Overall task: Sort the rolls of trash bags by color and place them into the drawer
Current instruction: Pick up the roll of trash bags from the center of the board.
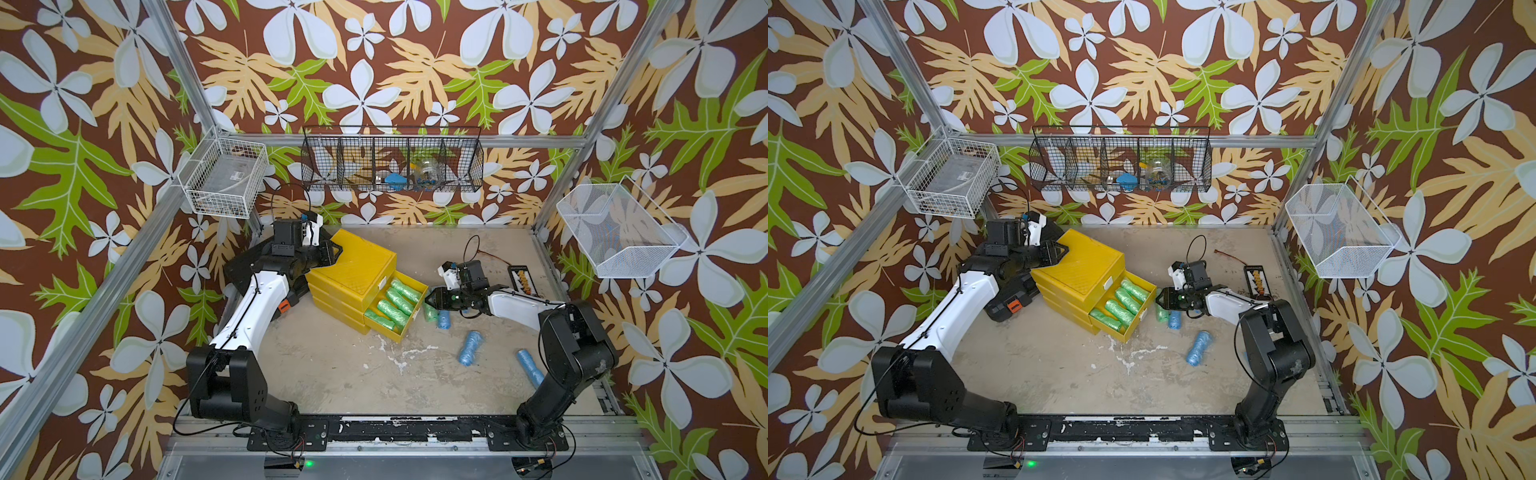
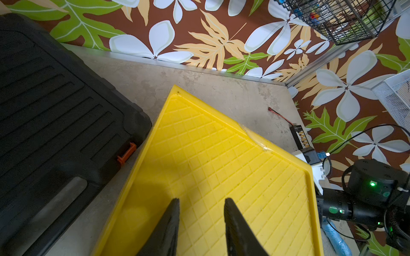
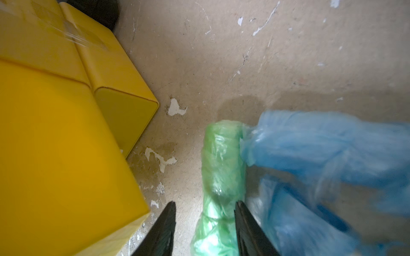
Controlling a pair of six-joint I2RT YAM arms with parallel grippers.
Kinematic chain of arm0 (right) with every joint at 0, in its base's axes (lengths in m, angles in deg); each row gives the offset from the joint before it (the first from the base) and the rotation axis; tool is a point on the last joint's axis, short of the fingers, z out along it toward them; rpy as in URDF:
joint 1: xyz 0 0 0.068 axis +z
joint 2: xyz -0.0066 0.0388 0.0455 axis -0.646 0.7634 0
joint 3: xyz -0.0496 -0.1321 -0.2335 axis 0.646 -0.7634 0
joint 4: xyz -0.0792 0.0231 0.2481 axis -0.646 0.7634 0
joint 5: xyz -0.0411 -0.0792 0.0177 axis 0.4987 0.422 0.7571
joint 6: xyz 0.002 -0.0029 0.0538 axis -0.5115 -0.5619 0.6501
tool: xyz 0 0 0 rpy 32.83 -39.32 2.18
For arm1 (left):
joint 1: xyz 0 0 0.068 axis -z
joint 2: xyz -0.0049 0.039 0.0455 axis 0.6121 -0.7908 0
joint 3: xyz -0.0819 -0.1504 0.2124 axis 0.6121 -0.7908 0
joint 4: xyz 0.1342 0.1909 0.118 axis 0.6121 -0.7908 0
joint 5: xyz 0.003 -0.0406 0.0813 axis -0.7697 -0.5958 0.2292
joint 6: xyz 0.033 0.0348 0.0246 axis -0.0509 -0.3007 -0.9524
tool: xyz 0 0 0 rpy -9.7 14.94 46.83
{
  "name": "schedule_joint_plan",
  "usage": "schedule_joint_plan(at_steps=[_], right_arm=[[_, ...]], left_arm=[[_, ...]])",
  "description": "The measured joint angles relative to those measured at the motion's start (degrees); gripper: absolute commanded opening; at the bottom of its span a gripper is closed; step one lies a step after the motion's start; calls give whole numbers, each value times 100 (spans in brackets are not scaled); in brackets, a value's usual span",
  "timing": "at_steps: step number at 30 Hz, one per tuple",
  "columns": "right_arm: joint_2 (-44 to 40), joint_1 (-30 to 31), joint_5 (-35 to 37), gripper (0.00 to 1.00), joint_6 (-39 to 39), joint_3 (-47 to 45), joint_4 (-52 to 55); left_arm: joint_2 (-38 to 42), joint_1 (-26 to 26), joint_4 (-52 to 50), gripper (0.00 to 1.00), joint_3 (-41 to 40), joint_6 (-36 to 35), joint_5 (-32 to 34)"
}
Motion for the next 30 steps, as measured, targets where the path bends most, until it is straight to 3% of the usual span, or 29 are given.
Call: schedule_joint_plan(at_steps=[10, 18, 21, 30], right_arm=[[476, 4, 81, 46, -2, 160, -146], [516, -2, 122, 15, -2, 127, -249], [273, -11, 227, 9, -4, 72, -46], [-1130, -116, 660, 8, -205, 208, 614]], left_arm=[[4, 0, 2, 37, -7, 0, 0], [4, 0, 2, 37, -7, 0, 0], [4, 0, 2, 37, -7, 0, 0], [7, 0, 2, 37, -7, 0, 0]])
